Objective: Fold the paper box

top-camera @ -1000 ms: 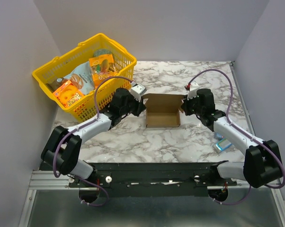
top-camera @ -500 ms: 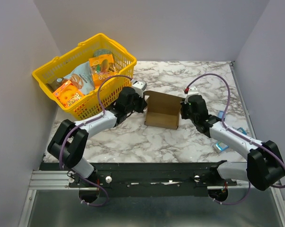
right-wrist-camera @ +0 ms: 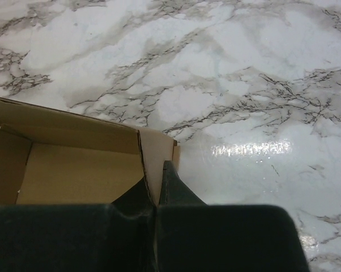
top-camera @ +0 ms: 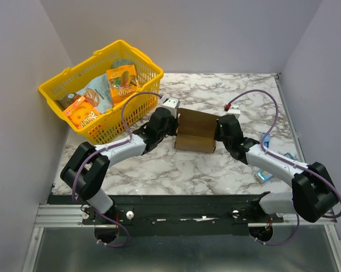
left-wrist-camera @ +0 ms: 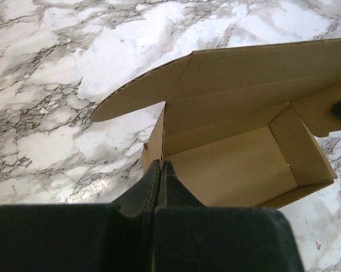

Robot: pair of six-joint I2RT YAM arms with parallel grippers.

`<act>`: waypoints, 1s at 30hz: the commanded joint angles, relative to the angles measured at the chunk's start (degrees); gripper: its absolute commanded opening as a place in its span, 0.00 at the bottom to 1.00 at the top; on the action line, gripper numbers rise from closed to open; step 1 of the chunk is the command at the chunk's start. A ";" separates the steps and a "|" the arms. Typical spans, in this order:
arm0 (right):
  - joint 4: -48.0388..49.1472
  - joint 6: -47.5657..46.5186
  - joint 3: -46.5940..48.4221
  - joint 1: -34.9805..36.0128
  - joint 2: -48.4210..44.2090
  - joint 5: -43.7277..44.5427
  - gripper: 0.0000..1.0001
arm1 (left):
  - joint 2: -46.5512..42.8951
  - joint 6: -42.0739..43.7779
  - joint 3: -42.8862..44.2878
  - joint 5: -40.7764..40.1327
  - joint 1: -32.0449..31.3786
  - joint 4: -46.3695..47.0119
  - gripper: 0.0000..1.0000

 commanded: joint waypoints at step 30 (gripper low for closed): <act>0.00 9.80 -4.96 3.78 0.87 1.54 0.01 | -0.08 -9.32 -13.01 -0.90 -3.58 7.09 0.00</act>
